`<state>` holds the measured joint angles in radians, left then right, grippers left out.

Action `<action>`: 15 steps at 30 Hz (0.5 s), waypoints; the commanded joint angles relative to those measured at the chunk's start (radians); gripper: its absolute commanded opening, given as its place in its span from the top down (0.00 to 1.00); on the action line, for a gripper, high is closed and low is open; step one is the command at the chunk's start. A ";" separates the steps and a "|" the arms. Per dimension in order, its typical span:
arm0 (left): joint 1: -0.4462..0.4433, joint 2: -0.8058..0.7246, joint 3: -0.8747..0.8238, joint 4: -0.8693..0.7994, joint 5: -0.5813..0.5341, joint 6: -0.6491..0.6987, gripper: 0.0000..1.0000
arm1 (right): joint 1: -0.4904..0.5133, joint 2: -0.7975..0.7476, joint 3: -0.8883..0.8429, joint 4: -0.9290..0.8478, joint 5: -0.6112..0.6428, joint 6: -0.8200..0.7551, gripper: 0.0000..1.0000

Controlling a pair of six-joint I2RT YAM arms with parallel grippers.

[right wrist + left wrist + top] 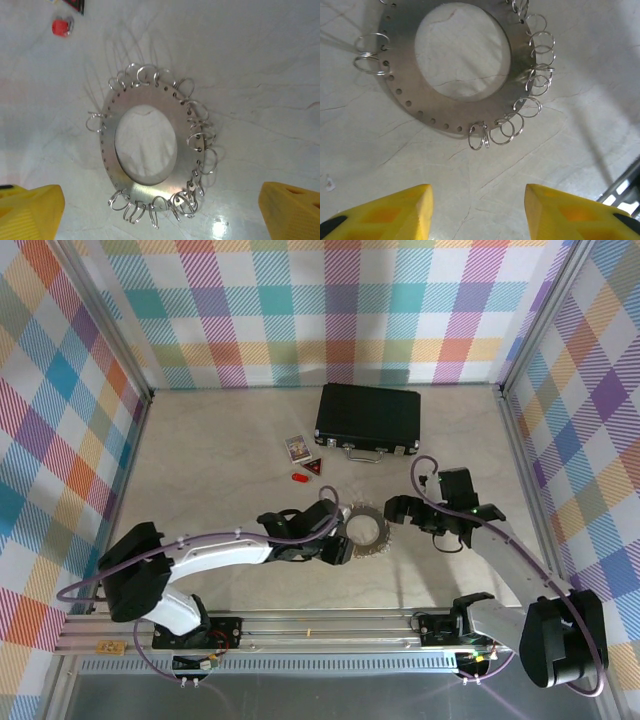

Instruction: Put the keys on the keyring

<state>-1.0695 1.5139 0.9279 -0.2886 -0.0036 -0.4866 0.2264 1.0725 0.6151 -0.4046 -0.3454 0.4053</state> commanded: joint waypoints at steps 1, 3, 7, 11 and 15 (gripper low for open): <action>-0.050 0.058 0.086 -0.035 -0.079 0.008 0.51 | -0.036 -0.026 -0.027 0.038 -0.048 0.016 0.01; -0.070 0.104 0.138 -0.063 -0.094 0.033 0.52 | -0.069 -0.025 -0.046 0.055 -0.075 0.022 0.01; -0.102 0.189 0.221 -0.122 -0.097 0.077 0.55 | -0.114 -0.018 -0.067 0.081 -0.110 0.031 0.01; -0.115 0.236 0.276 -0.148 -0.092 0.085 0.57 | -0.123 -0.027 -0.071 0.084 -0.109 0.030 0.01; -0.122 0.278 0.330 -0.171 -0.095 0.073 0.57 | -0.132 -0.035 -0.078 0.081 -0.106 0.027 0.01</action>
<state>-1.1786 1.7676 1.2083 -0.4030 -0.0788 -0.4255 0.1040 1.0534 0.5510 -0.3416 -0.4252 0.4305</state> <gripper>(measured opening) 0.432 0.989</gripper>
